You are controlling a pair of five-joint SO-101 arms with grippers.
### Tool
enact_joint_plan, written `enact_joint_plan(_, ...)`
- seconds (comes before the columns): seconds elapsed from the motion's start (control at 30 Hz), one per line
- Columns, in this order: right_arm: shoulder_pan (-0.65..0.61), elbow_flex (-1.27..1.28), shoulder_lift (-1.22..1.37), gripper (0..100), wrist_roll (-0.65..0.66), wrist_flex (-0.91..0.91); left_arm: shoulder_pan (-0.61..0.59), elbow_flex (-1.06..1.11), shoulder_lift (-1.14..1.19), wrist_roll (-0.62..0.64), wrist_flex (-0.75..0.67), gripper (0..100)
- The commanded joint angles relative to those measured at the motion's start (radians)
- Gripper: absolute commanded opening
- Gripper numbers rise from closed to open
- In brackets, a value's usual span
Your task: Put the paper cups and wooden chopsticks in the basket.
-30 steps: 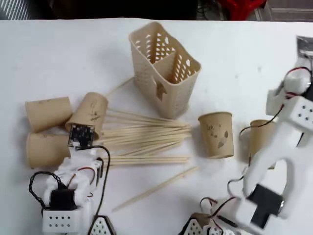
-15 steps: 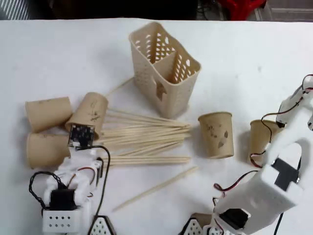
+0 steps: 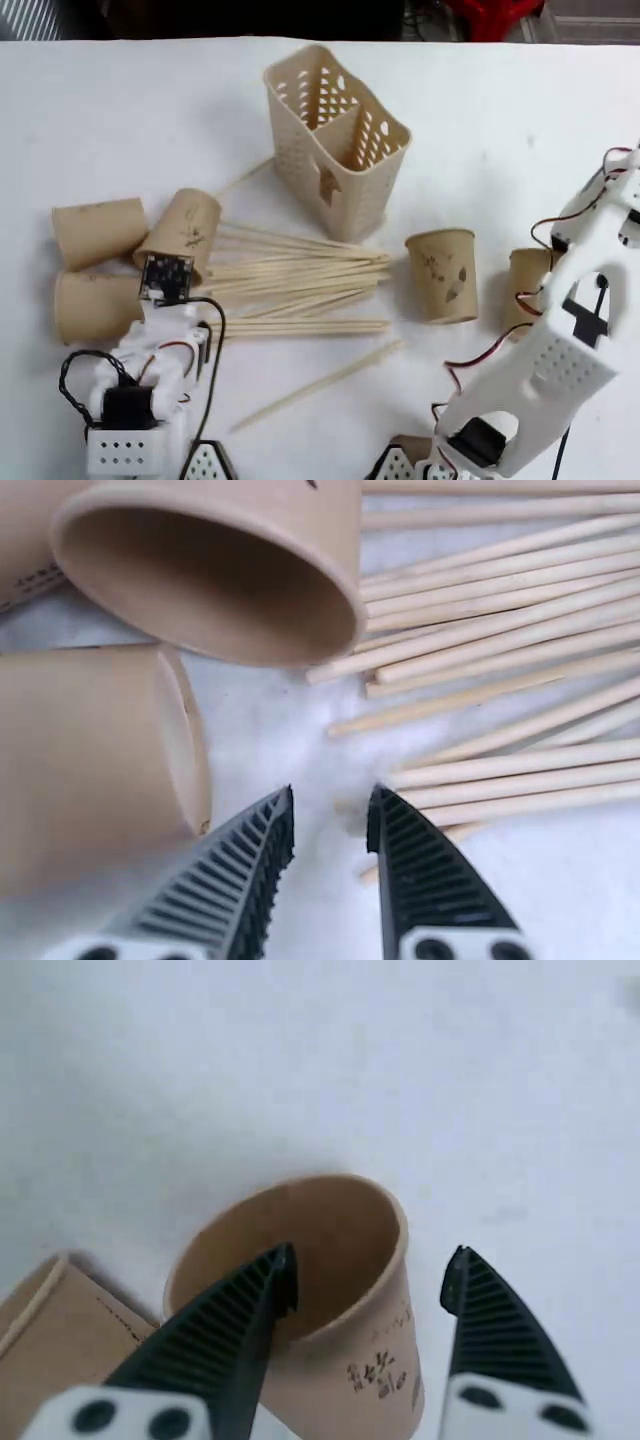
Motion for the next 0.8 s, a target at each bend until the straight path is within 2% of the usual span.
enact_joint_plan(0.0,-0.016,-0.034,0.012,23.7,-0.011,0.064,-0.008,0.0,0.002,-0.005,0.005,14)
enact_joint_plan(0.13,0.024,-0.017,0.045,21.5,-0.011,0.064,-0.008,0.0,0.002,-0.005,0.005,14)
enact_joint_plan(0.33,0.064,-0.02,0.044,1.7,0.018,0.064,-0.008,0.0,0.002,-0.005,0.005,14)
enact_joint_plan(0.43,0.065,-0.021,0.024,1.7,0.098,0.064,-0.008,0.0,0.002,-0.005,0.005,14)
enact_joint_plan(0.6,0.088,-0.049,-0.113,1.6,0.097,0.064,-0.007,0.0,0.002,-0.005,0.005,14)
enact_joint_plan(0.77,0.101,-0.077,-0.361,1.6,0.094,0.064,-0.008,0.0,0.002,-0.005,0.005,14)
